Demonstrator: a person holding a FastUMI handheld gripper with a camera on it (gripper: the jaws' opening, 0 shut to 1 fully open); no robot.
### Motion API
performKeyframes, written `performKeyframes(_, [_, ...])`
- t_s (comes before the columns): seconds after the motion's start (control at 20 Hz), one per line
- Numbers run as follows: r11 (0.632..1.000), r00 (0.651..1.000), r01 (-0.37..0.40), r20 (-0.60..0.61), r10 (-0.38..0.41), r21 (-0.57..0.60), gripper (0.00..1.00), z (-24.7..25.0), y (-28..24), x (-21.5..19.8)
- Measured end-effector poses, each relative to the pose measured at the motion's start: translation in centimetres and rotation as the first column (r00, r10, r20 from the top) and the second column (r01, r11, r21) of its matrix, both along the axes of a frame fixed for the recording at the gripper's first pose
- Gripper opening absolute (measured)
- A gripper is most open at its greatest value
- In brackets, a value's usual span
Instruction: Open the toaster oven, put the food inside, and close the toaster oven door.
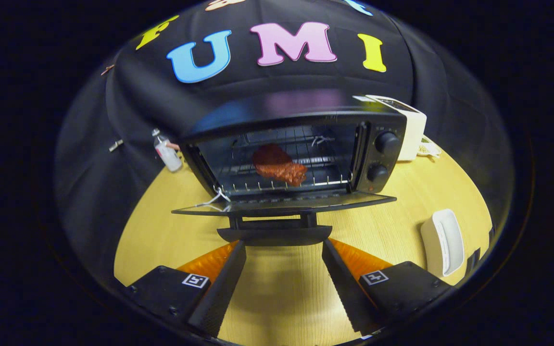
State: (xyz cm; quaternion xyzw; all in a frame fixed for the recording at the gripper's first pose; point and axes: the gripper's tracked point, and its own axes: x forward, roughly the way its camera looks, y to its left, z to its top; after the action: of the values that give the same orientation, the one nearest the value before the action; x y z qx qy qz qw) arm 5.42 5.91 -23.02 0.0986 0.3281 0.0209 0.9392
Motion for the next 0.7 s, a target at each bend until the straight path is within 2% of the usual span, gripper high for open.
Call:
performKeyframes(0.25, [1.0, 0.991, 0.016, 0.133, -0.014, -0.013, 0.99, 6.0, -1.0, 4.6])
performKeyframes(0.5, [0.995, 0.948, -0.056, 0.307, 0.078, -0.077, 0.99, 13.5, -2.6, 3.6])
performKeyframes(0.7, [0.995, 0.902, -0.013, 0.429, 0.053, -0.096, 0.98, 19.5, -6.6, 2.0])
